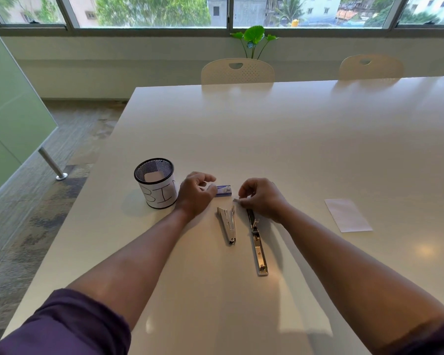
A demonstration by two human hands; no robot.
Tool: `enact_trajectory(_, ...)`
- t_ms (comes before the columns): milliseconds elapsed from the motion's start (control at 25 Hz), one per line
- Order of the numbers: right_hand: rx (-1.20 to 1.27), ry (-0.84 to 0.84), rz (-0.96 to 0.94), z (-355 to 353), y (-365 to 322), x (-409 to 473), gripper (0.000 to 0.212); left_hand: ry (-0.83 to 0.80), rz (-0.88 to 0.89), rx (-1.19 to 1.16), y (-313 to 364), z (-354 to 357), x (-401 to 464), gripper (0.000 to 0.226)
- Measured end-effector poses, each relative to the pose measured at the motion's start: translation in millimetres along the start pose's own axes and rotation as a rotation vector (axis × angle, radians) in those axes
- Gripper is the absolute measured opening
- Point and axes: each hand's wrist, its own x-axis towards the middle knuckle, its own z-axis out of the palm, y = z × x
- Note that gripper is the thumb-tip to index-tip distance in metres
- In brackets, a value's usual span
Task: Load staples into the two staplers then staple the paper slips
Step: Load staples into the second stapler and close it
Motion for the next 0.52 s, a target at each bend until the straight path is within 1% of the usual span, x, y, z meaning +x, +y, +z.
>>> enact_trajectory(40, 0.09, 0.02, 0.012, -1, 0, -3, 0.013, -0.004, -0.007, -0.024, 3, -1, -2, 0.019)
enact_trajectory(80, 0.201, 0.037, 0.022, -4, 0, -7, 0.013, -0.026, 0.021, -0.02, 7, -2, -4, 0.02)
enact_trajectory(160, 0.39, 0.051, 0.02, -9, 0, -13, 0.013, -0.117, 0.128, 0.032, 19, 0, -8, 0.023)
enact_trajectory(240, 0.528, 0.061, -0.002, -13, -1, -20, 0.012, -0.219, 0.169, -0.007, 37, 4, -10, 0.024)
enact_trajectory(320, 0.634, 0.076, -0.015, -16, -3, -27, 0.011, -0.268, 0.194, -0.08, 54, 10, -11, 0.017)
enact_trajectory(400, 0.707, 0.08, -0.016, -18, -3, -33, 0.01, -0.27, 0.226, -0.121, 64, 15, -13, 0.01)
enact_trajectory(520, 0.783, 0.061, -0.004, -18, 2, -45, 0.011, -0.285, 0.201, -0.168, 71, 19, -20, 0.007)
